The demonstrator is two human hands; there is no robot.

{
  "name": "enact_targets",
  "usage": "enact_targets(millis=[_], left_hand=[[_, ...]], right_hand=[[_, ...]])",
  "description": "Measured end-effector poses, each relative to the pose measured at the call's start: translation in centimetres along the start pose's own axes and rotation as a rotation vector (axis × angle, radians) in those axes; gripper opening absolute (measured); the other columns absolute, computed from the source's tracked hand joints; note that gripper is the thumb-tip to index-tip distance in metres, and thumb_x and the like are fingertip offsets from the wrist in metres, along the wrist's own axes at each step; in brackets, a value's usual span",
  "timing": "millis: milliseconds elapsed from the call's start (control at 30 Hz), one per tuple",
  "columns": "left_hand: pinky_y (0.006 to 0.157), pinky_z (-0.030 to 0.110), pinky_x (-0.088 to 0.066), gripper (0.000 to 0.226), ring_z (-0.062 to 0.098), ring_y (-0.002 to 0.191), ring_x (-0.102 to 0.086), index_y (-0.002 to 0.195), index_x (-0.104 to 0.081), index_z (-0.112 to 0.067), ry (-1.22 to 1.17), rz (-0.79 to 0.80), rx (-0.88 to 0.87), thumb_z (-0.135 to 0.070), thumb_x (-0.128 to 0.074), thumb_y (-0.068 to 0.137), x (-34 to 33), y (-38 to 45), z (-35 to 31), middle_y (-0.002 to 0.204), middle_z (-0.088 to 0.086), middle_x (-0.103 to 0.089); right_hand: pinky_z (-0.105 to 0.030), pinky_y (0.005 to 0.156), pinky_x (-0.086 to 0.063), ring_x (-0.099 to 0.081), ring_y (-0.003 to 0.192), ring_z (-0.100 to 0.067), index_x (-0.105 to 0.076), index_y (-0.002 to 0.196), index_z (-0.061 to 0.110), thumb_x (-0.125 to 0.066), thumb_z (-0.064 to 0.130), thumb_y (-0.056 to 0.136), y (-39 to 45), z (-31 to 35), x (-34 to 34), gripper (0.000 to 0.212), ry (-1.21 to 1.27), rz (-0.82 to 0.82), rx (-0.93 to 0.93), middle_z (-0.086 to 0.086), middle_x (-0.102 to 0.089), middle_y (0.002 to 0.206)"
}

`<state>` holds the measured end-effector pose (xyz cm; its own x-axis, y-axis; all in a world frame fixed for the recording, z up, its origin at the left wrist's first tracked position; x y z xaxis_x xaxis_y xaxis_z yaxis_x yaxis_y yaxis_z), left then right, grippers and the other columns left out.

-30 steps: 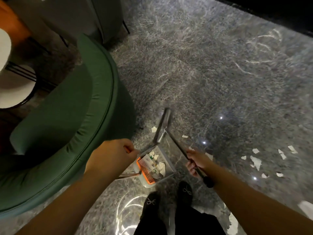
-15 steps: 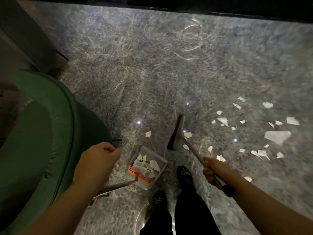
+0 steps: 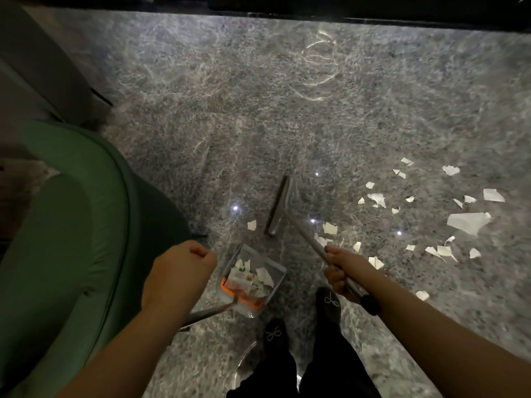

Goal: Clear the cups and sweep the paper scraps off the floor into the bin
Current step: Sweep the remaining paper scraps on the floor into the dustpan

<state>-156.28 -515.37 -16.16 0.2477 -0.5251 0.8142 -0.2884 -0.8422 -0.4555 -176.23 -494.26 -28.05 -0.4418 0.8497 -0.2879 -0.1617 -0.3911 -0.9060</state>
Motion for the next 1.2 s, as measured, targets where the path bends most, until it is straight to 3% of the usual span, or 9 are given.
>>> enact_targets(millis=[267,500,700,800,867,934,1067,1200], left_hand=[[0.058,0.027,-0.043,0.023,0.006,0.066,-0.056,0.069,-0.060,-0.032,0.069,0.003,0.048,-0.045,-0.060,0.088,-0.1,0.0,-0.2,0.068,-0.013,-0.061],[0.056,0.025,-0.040,0.025,0.005,0.064,-0.056,0.067,-0.060,-0.032,0.075,-0.018,0.052,-0.045,-0.060,0.088,-0.1,-0.1,-0.3,0.066,-0.012,-0.062],[0.058,0.028,-0.045,0.022,0.009,0.064,-0.060,0.069,-0.062,-0.031,0.035,0.000,0.027,-0.043,-0.063,0.088,0.0,0.1,-0.3,0.064,-0.011,-0.063],[0.063,0.040,-0.057,0.023,0.016,0.062,-0.064,0.067,-0.065,-0.029,-0.056,0.016,0.004,-0.040,-0.068,0.086,0.3,0.1,-0.7,0.055,-0.008,-0.063],[0.064,0.044,-0.059,0.023,0.019,0.062,-0.065,0.066,-0.067,-0.026,-0.067,0.045,-0.021,-0.038,-0.069,0.086,0.3,0.1,-1.5,0.054,-0.005,-0.063],[0.068,0.043,-0.059,0.022,0.019,0.063,-0.064,0.068,-0.067,-0.026,-0.008,0.089,-0.074,-0.039,-0.068,0.086,0.0,-0.1,-2.8,0.056,-0.004,-0.064],[0.069,0.033,-0.055,0.021,0.011,0.068,-0.062,0.072,-0.066,-0.029,0.173,0.144,-0.199,-0.042,-0.064,0.089,-0.6,-0.4,-6.0,0.068,-0.009,-0.065],[0.071,0.033,-0.054,0.019,0.010,0.071,-0.062,0.076,-0.063,-0.033,0.295,0.197,-0.316,-0.045,-0.060,0.091,-2.2,-1.3,-9.7,0.076,-0.011,-0.065]], right_hand=[[-0.016,0.029,-0.030,-0.037,0.032,-0.005,-0.042,0.132,0.020,-0.034,0.011,0.103,5.3,0.0,-5.8,0.032,-0.059,0.082,-0.100,-0.002,-0.037,0.057],[-0.014,0.030,-0.029,-0.035,0.031,-0.004,-0.037,0.139,0.011,-0.024,0.010,0.104,7.4,-1.3,-6.2,0.038,-0.116,0.123,-0.127,0.000,-0.037,0.048],[-0.014,0.029,-0.027,-0.034,0.032,-0.004,-0.051,0.111,0.015,-0.023,0.010,0.103,5.1,-1.1,-2.7,0.029,-0.094,0.070,-0.120,0.001,-0.037,0.048],[-0.012,0.030,-0.025,-0.034,0.030,-0.004,-0.051,0.122,0.020,-0.025,0.007,0.102,3.0,-1.2,-0.1,0.035,-0.050,0.011,-0.072,0.000,-0.036,0.049],[-0.011,0.031,-0.024,-0.033,0.029,-0.004,-0.042,0.134,0.012,-0.026,0.006,0.102,2.3,-1.7,1.7,0.037,-0.006,-0.043,-0.057,0.000,-0.035,0.050],[-0.011,0.029,-0.025,-0.033,0.029,-0.004,-0.044,0.133,0.013,-0.025,0.006,0.102,1.3,-2.2,3.5,0.038,0.048,-0.080,-0.045,0.000,-0.034,0.050],[-0.011,0.028,-0.027,-0.034,0.028,-0.004,-0.054,0.105,0.021,-0.028,0.009,0.103,-0.4,-3.3,6.5,0.029,0.139,-0.154,-0.021,-0.001,-0.036,0.049],[-0.012,0.028,-0.027,-0.035,0.028,-0.004,-0.052,0.101,0.024,-0.029,0.011,0.102,-2.3,-4.0,10.1,0.027,0.195,-0.221,-0.022,0.000,-0.038,0.045]])
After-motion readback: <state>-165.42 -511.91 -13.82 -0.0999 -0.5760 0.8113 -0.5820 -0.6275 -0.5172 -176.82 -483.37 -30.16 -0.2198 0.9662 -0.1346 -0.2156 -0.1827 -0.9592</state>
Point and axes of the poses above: each hand's wrist, its own y-axis towards the middle knuckle, its own x-axis out of the back of the hand, z = x × y, the point moved 3 cm from there along y, towards the middle knuckle
